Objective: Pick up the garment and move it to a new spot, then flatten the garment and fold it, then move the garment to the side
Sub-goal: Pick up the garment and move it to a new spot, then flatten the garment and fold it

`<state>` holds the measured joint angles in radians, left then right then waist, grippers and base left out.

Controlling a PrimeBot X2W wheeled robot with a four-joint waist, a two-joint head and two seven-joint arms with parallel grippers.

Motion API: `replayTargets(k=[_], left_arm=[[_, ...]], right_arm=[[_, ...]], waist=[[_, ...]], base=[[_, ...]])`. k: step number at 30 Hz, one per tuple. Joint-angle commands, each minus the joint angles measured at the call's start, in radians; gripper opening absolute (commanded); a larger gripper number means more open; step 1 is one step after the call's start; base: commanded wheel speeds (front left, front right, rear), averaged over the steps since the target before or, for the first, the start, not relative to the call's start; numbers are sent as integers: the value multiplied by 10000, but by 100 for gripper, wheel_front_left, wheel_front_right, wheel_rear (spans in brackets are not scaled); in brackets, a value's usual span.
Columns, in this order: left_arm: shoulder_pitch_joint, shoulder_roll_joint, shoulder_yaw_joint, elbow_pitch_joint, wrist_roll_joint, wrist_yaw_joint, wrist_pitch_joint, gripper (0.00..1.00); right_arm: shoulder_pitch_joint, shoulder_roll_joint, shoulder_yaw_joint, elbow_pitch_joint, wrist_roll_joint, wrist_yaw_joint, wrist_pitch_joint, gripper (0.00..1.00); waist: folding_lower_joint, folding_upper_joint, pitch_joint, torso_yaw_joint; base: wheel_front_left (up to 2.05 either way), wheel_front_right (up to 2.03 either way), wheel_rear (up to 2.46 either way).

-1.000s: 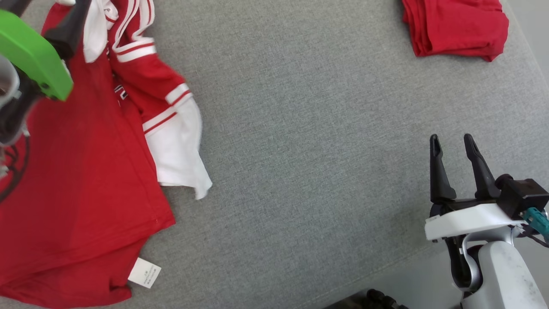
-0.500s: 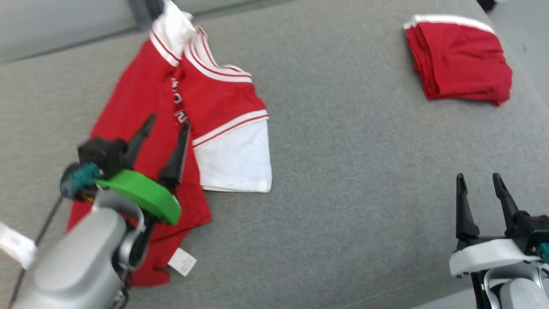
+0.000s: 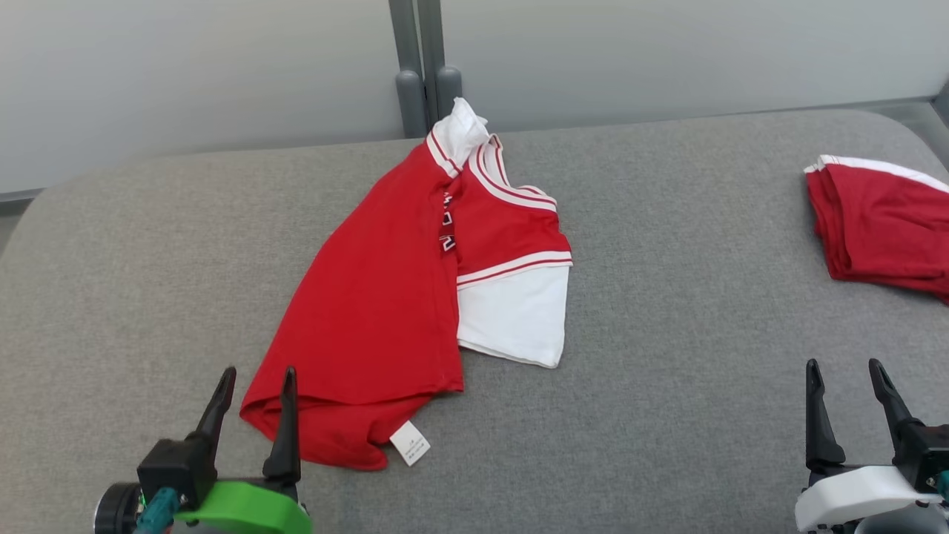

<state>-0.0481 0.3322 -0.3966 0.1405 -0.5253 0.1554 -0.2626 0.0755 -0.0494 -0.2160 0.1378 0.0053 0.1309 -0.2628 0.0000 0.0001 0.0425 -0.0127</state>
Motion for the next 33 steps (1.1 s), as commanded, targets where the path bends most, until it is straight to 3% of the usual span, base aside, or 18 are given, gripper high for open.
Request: replayTargets(k=[1, 9, 22, 28, 33], left_arm=[[529, -171, 293, -90, 356, -146, -25, 100], [2038, -1197, 1886, -127, 1450, -907, -26, 100], [2237, -2231, 3257, 398, 2623, -2039, -26, 100], [1328, -2396, 2863, 694, 3091, -2549, -27, 100], [-281, -2508, 1678, 1659, 3334, -2772, 462, 100]], right_arm=[[195, -29, -37, 27, -1, -4, -26, 100], [501, -24, 130, 193, 45, -4, -26, 100], [630, -27, 576, 389, 178, -4, -26, 100], [416, -27, 646, 346, 133, -4, -26, 100], [65, -27, 755, 185, -3, -4, -26, 100]], waist=[[0, -1, -822, 792], [0, -1, -1097, 1084], [0, -1, -1174, 1387], [0, -1, -878, 1280], [0, -1, -196, 1009]], base=[[0, 0, 0], [0, 0, 0], [0, 0, 0], [0, 0, 0], [0, 0, 0]])
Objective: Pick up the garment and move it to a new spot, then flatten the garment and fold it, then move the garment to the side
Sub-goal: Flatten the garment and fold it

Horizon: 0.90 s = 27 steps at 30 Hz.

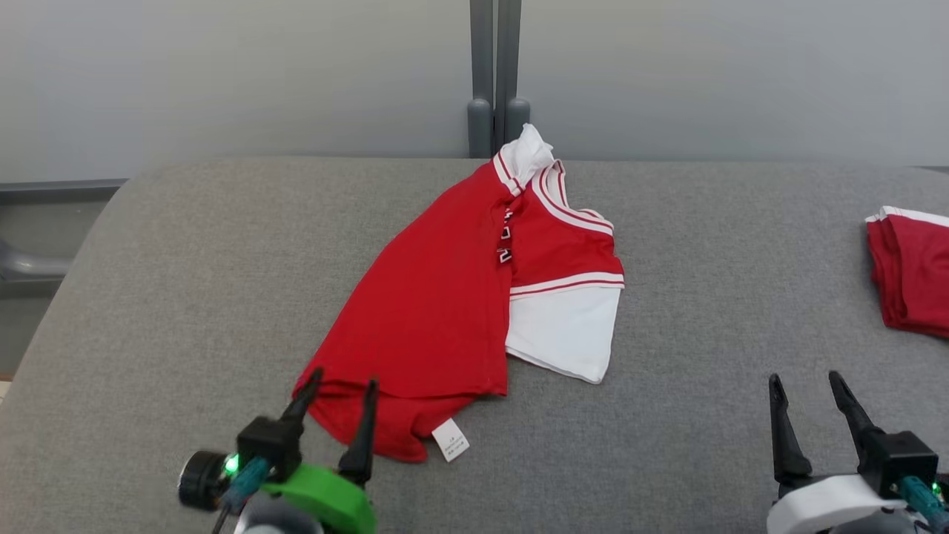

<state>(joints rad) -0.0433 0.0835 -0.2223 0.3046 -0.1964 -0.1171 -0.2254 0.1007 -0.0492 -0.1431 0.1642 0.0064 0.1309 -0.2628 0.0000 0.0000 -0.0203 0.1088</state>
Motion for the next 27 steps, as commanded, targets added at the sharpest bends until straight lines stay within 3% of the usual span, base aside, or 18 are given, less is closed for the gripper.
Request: replayTargets(k=[1, 7, 11, 17, 27], left_arm=[[-711, -50, -303, 141, 54, -65, 333, 100], [-2941, -212, -2145, 1249, -64, -143, 2463, 100], [-3648, -253, -3075, 1821, -400, -146, 3297, 100], [-3896, -285, -3327, 2501, -640, 26, 3967, 100], [-3730, -118, -3442, 2774, -599, 239, 3974, 100]], right_arm=[[-280, -29, 51, -130, -46, -4, -26, 100], [-931, -29, 146, -214, -19, -4, -26, 100], [-1213, -27, 239, -181, 119, -4, -26, 100], [-1350, -27, 190, -184, 259, -4, -26, 100], [-1420, -26, 145, -84, 398, -4, -26, 100]], waist=[[0, 0, 651, -265], [0, 0, 1838, -796], [0, 0, 2321, -1173], [0, 0, 2513, -1536], [0, 0, 2471, -1564]], base=[[0, 0, 0], [0, 0, 0], [0, 0, 0], [0, 0, 0], [0, 0, 0]])
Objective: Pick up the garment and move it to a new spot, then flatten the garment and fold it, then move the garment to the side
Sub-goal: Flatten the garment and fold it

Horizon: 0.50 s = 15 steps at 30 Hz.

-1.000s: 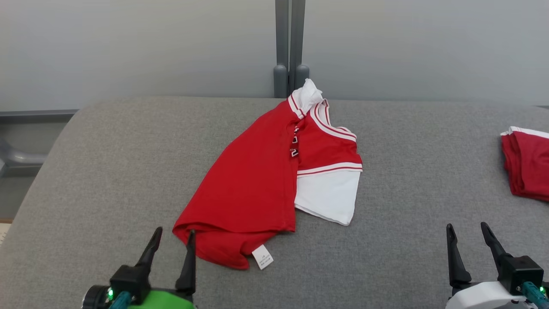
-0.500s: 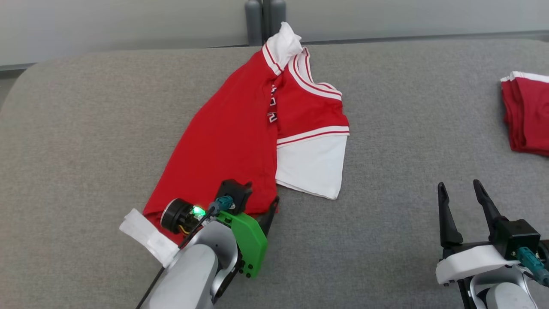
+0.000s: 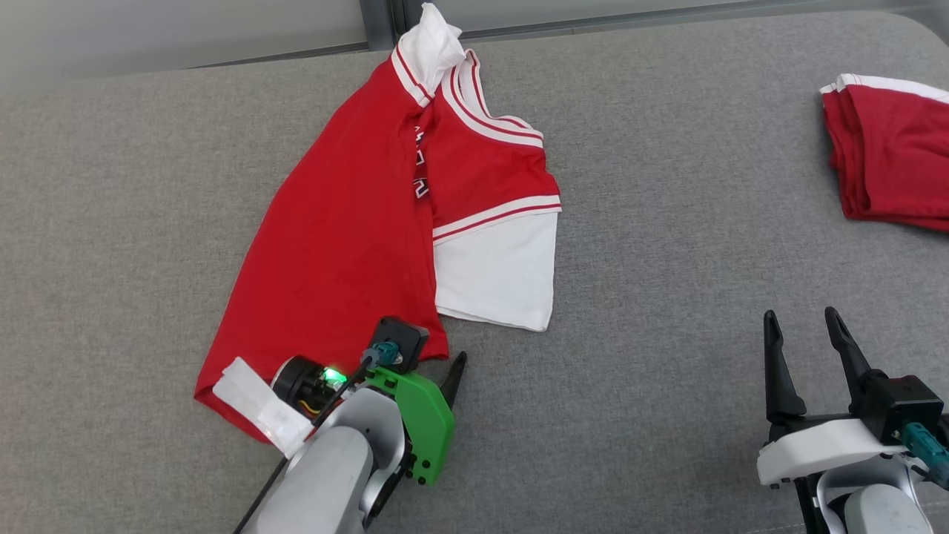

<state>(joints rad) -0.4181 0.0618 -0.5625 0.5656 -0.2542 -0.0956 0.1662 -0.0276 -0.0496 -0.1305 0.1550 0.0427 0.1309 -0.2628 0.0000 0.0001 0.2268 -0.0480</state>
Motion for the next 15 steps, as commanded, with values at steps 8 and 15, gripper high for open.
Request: replayTargets(k=[8, 15], left_arm=[[10, 96, 23, 87, -392, -84, -89, 0], [101, 48, 286, -375, -981, -100, -162, 0]], right_arm=[[-86, -24, 26, 113, 31, -4, -26, 100], [2, -24, 30, 199, 19, -4, -26, 100]], waist=[[0, -1, -156, 20], [0, -1, -350, 74]], base=[[0, 0, 0], [0, 0, 0]])
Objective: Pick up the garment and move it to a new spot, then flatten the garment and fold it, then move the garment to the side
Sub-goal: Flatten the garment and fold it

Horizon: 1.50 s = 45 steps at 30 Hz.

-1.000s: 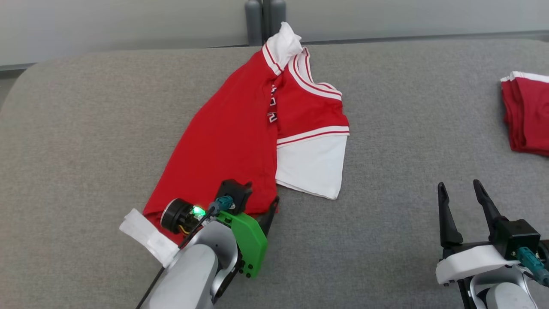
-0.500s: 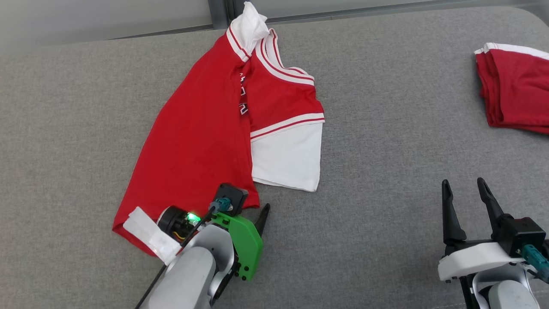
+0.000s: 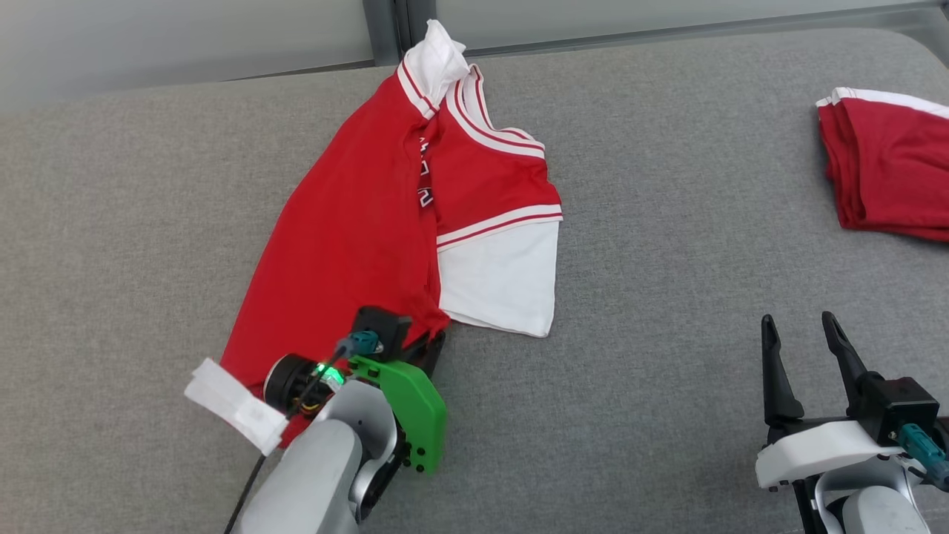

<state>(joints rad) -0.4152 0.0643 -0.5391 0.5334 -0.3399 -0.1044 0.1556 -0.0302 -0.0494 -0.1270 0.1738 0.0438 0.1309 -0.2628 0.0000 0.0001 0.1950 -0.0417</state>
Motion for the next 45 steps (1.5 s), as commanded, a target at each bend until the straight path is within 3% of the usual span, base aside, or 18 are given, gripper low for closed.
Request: replayTargets(k=[1, 7, 12, 16, 19, 25, 26, 27, 29, 30, 38, 45], left_arm=[[110, 1, 168, -199, -342, -26, -94, 0], [262, -52, 1092, -1651, -2216, -79, -109, 0], [3, 1194, 2469, -2233, -2357, 699, -261, 0], [-368, 2411, 3377, -1423, -1973, 1221, -680, 0], [-753, 3007, 3807, -520, -1682, 1430, -1366, 0], [-1755, 3223, 4203, 1479, -1475, 1347, -3477, 0], [-1975, 3169, 4217, 1753, -1435, 1228, -3782, 17], [-2109, 3128, 4258, 1957, -1395, 1187, -3956, 27], [-2387, 3082, 4383, 2232, -1280, 1104, -4162, 62], [-2479, 3024, 4476, 2405, -1198, 1144, -4203, 100], [-1622, 2319, 5070, 1827, -538, 1078, -4214, 100], [1116, 994, 5383, -709, 91, 678, -4208, 100]], right_arm=[[33, -25, -5, 23, 11, -4, -26, 100], [144, -24, -59, 54, 1, -4, -26, 100], [217, -22, -57, -4, -83, -4, -26, 100], [128, -25, -19, -23, -198, -4, -28, 100], [38, -22, -28, -29, -273, -4, -26, 100], [-86, -24, 14, 53, -339, -4, -26, 100], [-120, -25, 20, 62, -362, -4, -26, 100], [-134, -27, 38, 66, -383, -4, -26, 100], [-153, -26, 53, 87, -416, -4, -26, 100], [-170, -26, 65, 97, -448, -4, -26, 100], [163, -24, 24, 176, -379, -4, -26, 100], [703, -22, -145, 160, -161, -4, -28, 100]], waist=[[0, -1, -57, 23], [0, -1, -221, 127], [0, -1, -241, 220], [0, -1, -124, 253], [0, -1, -17, 291], [0, -1, 107, 350], [0, -1, 120, 369], [0, -1, 124, 383], [0, -1, 125, 420], [0, -1, 117, 438], [0, -1, -463, 581], [0, -1, -1380, 822]], base=[[0, 0, 0], [0, 0, 0], [0, 0, 0], [0, 0, 0], [0, 0, 0], [0, 0, 0], [0, 0, 0], [0, 0, 0], [0, 0, 0], [0, 0, 0], [0, 0, 0], [0, 0, 0]])
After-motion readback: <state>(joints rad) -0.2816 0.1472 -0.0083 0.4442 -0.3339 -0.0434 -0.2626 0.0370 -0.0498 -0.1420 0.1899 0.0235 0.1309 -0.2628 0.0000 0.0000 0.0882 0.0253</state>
